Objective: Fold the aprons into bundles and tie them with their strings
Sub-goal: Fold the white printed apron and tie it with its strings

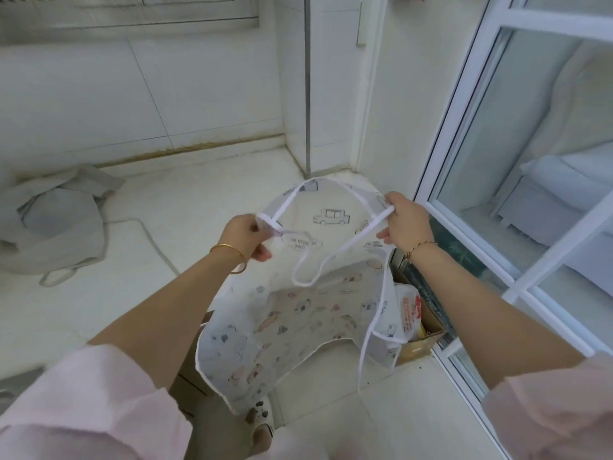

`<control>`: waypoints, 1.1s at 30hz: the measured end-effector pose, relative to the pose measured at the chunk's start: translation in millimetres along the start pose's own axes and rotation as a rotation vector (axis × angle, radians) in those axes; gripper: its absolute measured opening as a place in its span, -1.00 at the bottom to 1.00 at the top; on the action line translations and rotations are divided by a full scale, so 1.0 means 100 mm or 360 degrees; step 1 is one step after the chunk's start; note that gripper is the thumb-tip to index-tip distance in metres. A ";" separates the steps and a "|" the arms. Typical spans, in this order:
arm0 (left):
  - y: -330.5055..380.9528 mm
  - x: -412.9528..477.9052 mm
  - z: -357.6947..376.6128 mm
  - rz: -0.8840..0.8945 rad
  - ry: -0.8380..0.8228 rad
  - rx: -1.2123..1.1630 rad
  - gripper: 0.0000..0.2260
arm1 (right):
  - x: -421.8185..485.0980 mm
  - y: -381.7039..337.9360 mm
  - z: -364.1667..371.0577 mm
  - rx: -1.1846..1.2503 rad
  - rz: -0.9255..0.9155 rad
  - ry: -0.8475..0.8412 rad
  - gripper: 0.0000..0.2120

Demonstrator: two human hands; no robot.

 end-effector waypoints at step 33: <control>-0.87 -0.21 -0.64 -0.1077 -0.1083 0.1778 -0.74 | -0.39 -0.05 0.81 -0.1257 0.0467 -0.2070 -0.66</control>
Point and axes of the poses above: each hand's wrist, its own x-axis towards the middle knuckle, its own z-axis out of the palm, y = z × x, the point moved 4 cm from there along x, towards the middle knuckle, and after that the axes turned 13 degrees about y, right-handed, at the moved point
